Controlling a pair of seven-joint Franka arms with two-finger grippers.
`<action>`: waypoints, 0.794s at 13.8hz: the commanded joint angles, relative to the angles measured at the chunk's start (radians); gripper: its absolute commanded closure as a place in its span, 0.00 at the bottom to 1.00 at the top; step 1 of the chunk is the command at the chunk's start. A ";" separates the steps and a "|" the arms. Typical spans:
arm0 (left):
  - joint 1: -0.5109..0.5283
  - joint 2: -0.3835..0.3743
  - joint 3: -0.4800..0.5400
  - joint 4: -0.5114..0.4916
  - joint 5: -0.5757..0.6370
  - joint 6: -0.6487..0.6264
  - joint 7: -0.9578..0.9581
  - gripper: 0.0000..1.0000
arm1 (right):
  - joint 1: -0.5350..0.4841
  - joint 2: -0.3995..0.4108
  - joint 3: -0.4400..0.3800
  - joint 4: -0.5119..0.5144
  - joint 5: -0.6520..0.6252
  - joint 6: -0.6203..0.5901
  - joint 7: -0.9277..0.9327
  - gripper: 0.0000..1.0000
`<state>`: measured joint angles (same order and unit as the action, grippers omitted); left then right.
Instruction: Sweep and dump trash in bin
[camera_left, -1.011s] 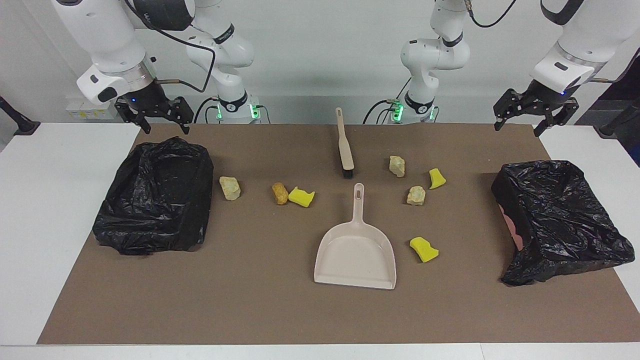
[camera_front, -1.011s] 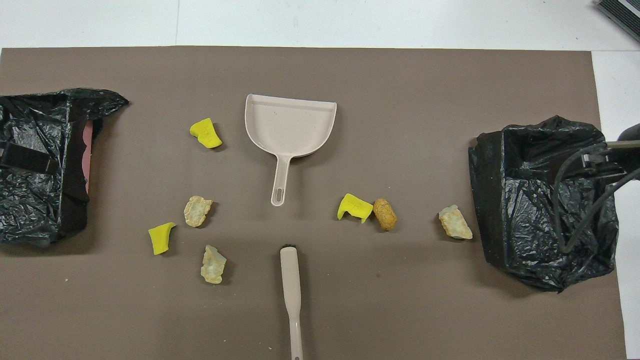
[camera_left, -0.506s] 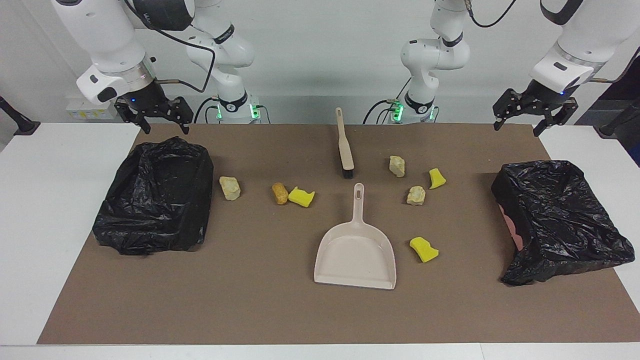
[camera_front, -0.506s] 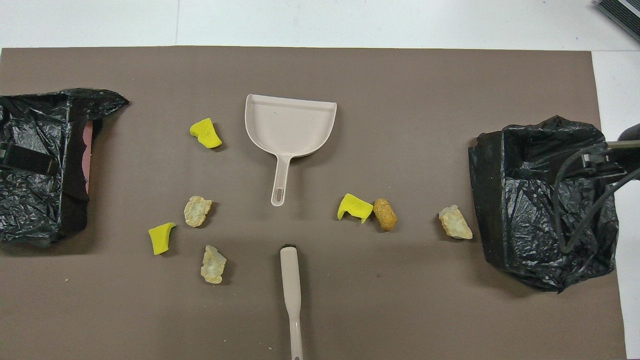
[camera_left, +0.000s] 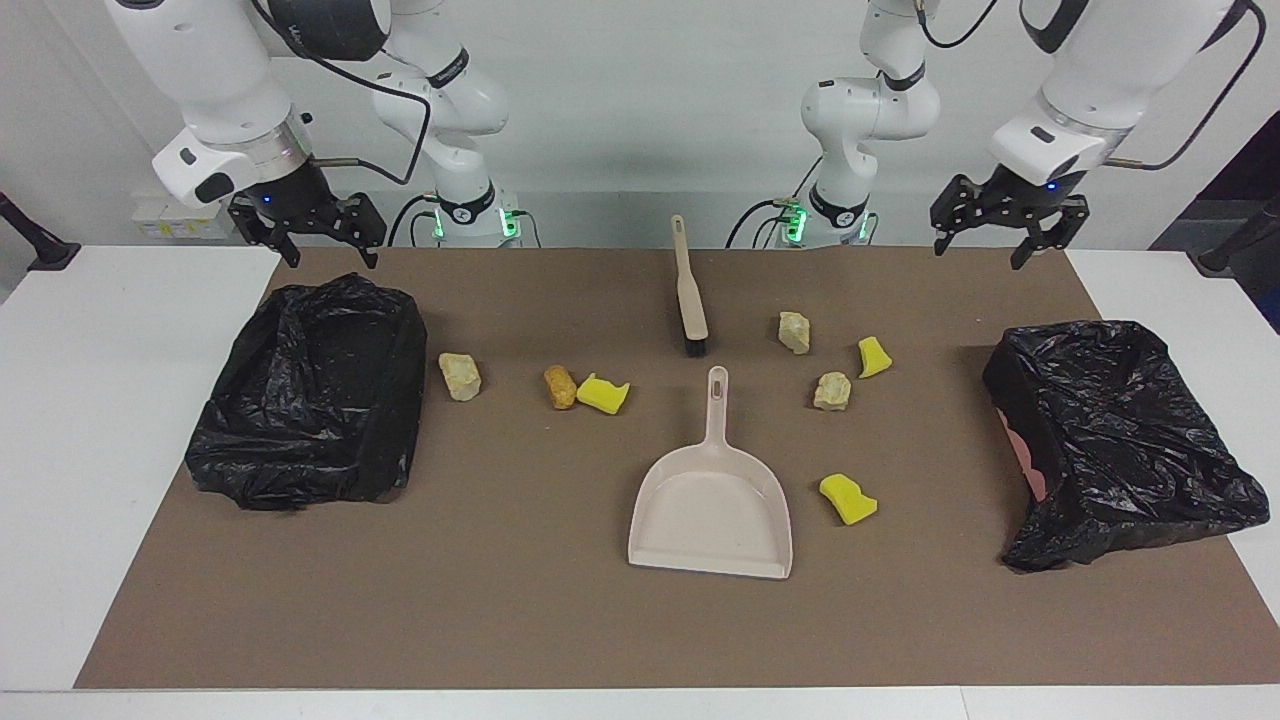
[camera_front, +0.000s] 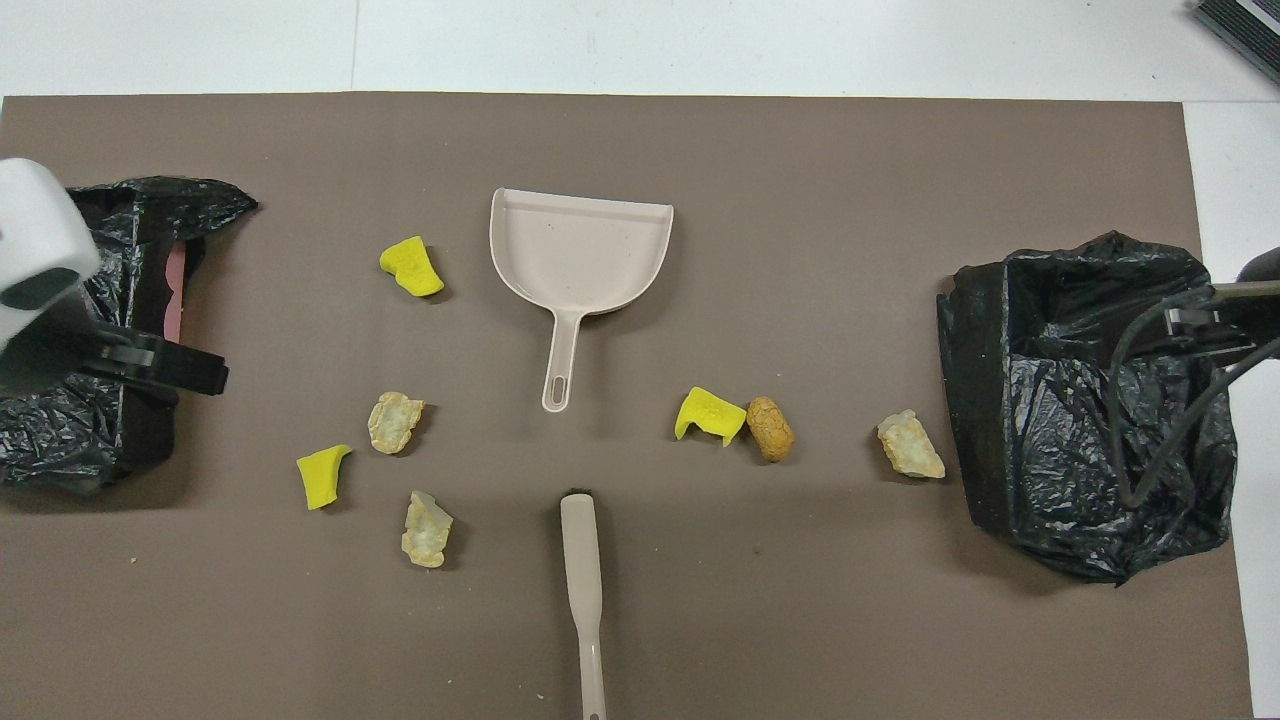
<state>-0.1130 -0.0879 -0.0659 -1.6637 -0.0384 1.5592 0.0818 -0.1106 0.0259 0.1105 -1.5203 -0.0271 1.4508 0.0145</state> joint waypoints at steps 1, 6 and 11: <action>-0.004 -0.122 -0.070 -0.203 -0.003 0.097 -0.077 0.00 | 0.000 0.058 0.014 0.057 -0.023 -0.023 -0.018 0.00; -0.005 -0.182 -0.225 -0.367 -0.033 0.171 -0.207 0.00 | 0.084 0.227 0.014 0.155 -0.025 -0.003 -0.019 0.00; -0.005 -0.247 -0.372 -0.531 -0.165 0.283 -0.269 0.00 | 0.215 0.345 0.014 0.160 -0.025 0.149 0.059 0.00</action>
<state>-0.1164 -0.2840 -0.3807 -2.0986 -0.1689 1.7699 -0.1415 0.0652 0.3207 0.1202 -1.3944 -0.0308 1.5610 0.0267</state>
